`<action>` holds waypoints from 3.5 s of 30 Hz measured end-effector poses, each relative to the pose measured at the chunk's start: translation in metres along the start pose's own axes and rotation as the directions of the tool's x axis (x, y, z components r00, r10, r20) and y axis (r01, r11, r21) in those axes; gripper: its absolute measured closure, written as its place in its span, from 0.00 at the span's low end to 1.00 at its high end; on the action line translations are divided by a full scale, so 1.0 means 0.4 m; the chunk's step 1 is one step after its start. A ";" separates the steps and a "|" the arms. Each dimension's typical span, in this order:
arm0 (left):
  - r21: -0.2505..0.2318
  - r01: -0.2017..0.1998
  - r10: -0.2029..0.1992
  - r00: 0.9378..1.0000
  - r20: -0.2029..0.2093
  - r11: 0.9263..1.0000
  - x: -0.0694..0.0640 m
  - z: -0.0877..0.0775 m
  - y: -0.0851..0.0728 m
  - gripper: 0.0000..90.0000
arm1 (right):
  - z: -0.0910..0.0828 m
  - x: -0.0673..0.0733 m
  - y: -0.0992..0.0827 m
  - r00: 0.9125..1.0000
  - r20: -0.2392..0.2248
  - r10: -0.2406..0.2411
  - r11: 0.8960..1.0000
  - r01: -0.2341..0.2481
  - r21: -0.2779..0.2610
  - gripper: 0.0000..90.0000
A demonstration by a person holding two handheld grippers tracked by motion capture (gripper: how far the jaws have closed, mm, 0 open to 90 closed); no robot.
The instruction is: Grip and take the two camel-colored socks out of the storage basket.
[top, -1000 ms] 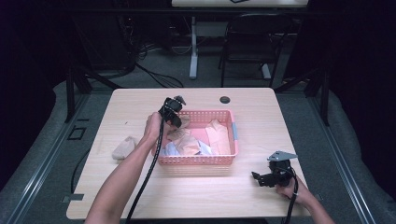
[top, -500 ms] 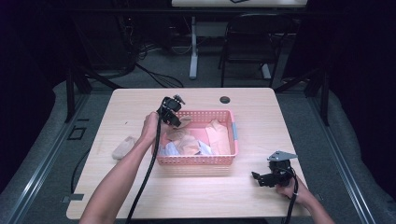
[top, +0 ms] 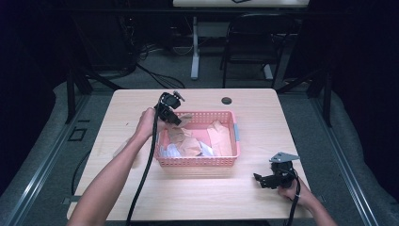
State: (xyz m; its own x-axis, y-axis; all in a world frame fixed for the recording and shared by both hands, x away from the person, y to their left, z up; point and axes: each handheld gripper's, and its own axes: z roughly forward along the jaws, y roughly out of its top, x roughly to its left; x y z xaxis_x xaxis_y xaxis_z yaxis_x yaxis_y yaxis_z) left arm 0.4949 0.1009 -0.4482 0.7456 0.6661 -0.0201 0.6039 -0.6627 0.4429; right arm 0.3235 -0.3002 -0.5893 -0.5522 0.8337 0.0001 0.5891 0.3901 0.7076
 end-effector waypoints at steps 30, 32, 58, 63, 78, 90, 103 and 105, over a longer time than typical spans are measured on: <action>-0.133 -0.055 0.063 0.996 0.056 0.990 -0.014 -0.252 0.029 0.97 | -0.001 0.002 -0.002 1.000 0.006 0.006 1.000 -0.006 0.000 0.00; -0.141 -0.055 0.063 0.996 0.055 0.988 -0.010 -0.273 0.023 0.97 | -0.001 0.002 -0.002 1.000 0.007 0.006 1.000 -0.006 0.000 0.00; -0.042 0.043 -0.043 0.999 -0.014 0.998 0.097 -0.433 -0.208 0.97 | -0.003 0.002 -0.002 1.000 0.013 -0.001 1.000 0.000 0.006 0.00; 0.002 0.091 -0.091 0.996 -0.011 0.996 0.125 -0.396 -0.272 0.97 | -0.002 0.002 -0.002 1.000 0.012 0.004 1.000 -0.004 0.003 0.00; 0.156 0.192 -0.186 0.981 -0.053 0.969 0.180 -0.147 -0.370 0.97 | -0.002 0.003 -0.002 1.000 0.013 0.008 1.000 -0.008 0.000 0.00; 0.118 0.313 -0.298 0.946 -0.129 0.942 0.246 -0.088 -0.401 0.68 | -0.001 0.005 -0.002 1.000 0.014 0.014 1.000 -0.014 -0.007 0.00; 0.011 0.375 -0.368 0.914 -0.171 0.927 0.216 -0.154 -0.466 0.17 | -0.001 0.005 -0.002 1.000 0.014 0.014 1.000 -0.014 -0.006 0.00; -0.005 0.364 -0.359 0.918 -0.169 0.931 0.200 -0.157 -0.482 0.17 | -0.001 0.005 -0.002 1.000 0.017 0.014 1.000 -0.013 -0.005 0.00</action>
State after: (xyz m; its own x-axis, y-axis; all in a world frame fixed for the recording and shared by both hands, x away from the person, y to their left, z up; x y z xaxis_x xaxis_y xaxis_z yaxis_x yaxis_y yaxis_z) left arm 0.4204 0.3033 -0.4790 0.4195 0.9074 -0.0259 0.8326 -0.3732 0.4094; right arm 0.3217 -0.2991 -0.5898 -0.5340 0.8455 -0.0025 0.5933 0.3768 0.7114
